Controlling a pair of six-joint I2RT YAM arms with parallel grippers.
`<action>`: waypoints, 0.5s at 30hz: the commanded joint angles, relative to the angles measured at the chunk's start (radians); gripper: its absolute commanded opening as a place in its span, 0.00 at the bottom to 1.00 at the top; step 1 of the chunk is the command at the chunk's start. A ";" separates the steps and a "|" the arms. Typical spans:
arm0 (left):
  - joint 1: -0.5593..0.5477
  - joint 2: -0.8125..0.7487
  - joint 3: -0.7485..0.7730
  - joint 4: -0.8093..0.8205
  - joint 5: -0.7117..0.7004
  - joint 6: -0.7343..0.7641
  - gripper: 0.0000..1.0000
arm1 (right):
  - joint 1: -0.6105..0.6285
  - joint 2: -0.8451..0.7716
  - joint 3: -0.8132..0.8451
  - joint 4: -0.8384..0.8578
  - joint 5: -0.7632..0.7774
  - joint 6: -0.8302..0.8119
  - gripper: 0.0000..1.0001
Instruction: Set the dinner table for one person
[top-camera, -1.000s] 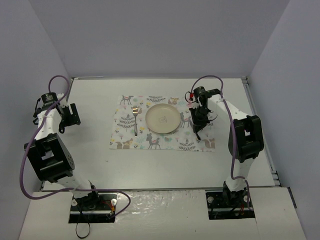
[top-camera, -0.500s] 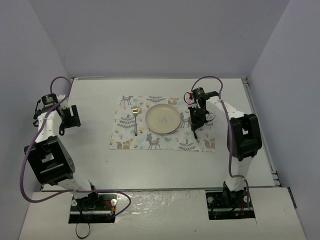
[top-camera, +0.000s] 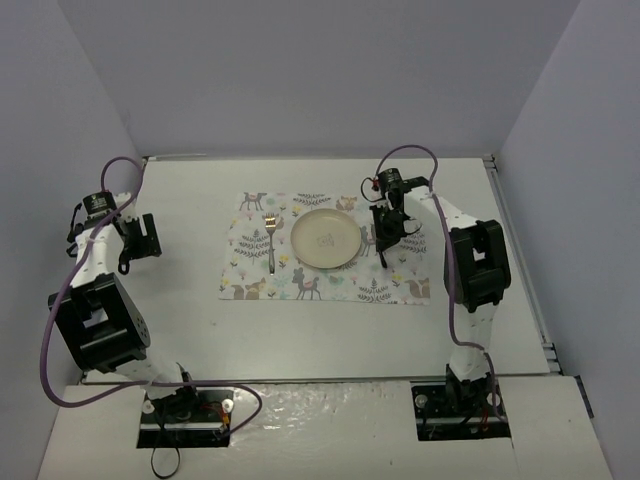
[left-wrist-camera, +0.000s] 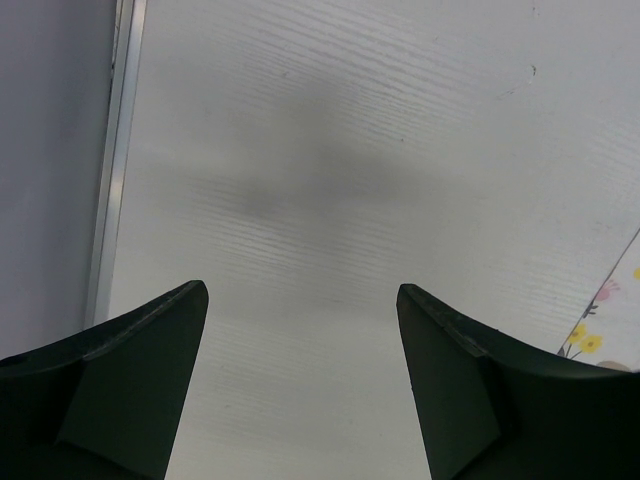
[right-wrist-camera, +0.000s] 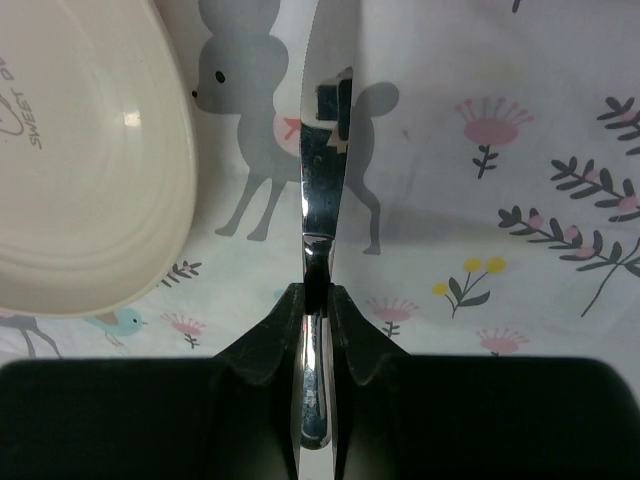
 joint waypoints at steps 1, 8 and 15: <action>0.013 -0.042 -0.002 0.046 0.011 0.021 0.74 | 0.011 0.021 0.039 0.006 0.008 0.012 0.00; 0.014 -0.032 -0.006 0.066 0.011 0.021 0.74 | 0.005 0.082 0.048 0.029 -0.046 -0.032 0.49; 0.016 -0.057 -0.060 0.114 0.025 0.011 0.74 | 0.006 -0.070 0.054 0.097 -0.027 -0.118 0.59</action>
